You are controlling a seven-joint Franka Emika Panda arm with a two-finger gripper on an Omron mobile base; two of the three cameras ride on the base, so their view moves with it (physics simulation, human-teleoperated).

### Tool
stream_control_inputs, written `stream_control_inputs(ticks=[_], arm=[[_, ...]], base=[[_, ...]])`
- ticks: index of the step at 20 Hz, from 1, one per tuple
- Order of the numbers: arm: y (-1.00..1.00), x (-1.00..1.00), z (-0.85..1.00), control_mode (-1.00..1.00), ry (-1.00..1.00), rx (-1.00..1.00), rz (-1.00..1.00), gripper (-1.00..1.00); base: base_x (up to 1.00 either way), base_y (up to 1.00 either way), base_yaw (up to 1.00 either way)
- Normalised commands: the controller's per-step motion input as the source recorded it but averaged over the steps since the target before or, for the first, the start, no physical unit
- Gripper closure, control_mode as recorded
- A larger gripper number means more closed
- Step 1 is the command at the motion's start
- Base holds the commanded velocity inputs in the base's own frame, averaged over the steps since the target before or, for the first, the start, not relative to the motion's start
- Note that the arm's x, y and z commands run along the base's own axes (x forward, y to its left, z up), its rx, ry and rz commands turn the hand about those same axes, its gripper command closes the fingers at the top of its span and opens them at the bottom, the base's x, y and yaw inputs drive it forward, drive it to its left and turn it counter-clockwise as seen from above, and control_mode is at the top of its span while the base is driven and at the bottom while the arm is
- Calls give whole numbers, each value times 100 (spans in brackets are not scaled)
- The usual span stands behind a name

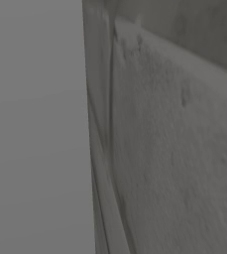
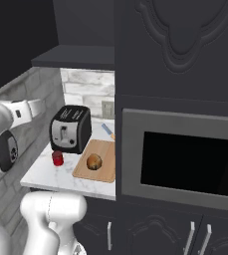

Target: Pick the bread, place it on the cutting board, pick the jam, place it on the counter, and close the cabinet.

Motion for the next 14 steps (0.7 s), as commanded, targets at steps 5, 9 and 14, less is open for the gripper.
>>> stream_control_inputs(ticks=[5,9,14], arm=[[0,-34,8,-100,-8,1,0,-100],[0,-39,3,-100,-10,1,0,-100],[0,-50,0,-100,-11,0,0,-100]], base=[[0,0,0],[0,0,0],[0,0,0]])
